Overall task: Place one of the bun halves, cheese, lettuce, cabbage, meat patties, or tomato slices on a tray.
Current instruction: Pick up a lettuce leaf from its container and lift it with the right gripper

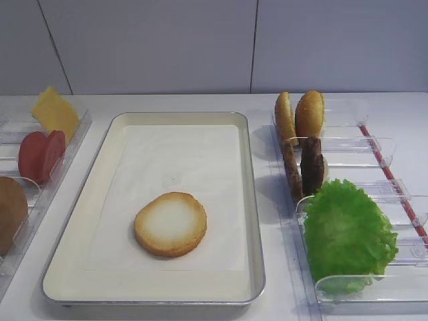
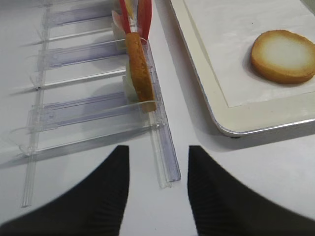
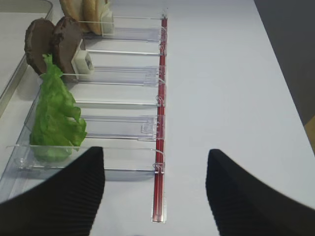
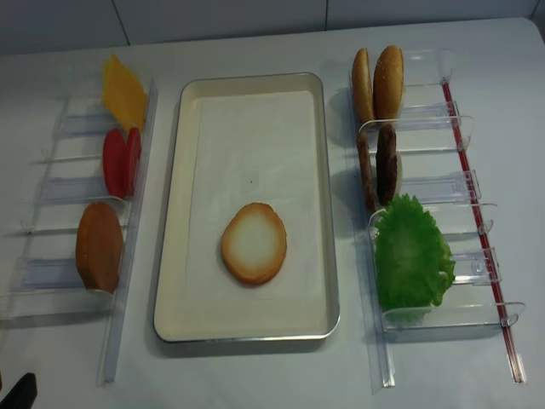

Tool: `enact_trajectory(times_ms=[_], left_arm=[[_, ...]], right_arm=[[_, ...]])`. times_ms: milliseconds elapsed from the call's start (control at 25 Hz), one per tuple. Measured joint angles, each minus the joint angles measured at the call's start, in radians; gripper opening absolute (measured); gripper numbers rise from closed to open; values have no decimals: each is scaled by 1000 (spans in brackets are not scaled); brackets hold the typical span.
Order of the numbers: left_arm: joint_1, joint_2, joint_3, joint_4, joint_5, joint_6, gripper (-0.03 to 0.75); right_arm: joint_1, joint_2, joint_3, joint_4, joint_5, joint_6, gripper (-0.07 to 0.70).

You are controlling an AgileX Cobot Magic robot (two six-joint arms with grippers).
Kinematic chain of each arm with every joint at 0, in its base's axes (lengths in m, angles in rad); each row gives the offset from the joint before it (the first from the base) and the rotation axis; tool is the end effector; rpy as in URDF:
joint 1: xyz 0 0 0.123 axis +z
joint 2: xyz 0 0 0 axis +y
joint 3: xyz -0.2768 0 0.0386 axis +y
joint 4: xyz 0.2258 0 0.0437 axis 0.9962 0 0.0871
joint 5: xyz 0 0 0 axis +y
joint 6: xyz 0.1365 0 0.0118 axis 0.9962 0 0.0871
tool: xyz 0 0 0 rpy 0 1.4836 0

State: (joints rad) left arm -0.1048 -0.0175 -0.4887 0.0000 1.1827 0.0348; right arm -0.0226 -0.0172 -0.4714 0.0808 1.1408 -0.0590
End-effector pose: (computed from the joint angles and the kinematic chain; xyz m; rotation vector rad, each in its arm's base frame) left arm 0.0126 -0.0013 0.2282 0.1507 2.1551 -0.0404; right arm 0.0171 0.0097 0.2283 -0.0460 2.1328 0.0502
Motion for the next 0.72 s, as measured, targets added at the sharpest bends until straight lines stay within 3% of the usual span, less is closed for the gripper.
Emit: enact_trajectory(times_ms=[280,480,720], left_arm=[[0,0,0,0,0,0,293],[0,0,0,0,0,-1,293],[0,0,0,0,0,-1,293]], right_arm=[[0,0,0,20,0,0,444],[0,21,0,147,-2,-30,444],[0,171,0,313,-6,-52,444]])
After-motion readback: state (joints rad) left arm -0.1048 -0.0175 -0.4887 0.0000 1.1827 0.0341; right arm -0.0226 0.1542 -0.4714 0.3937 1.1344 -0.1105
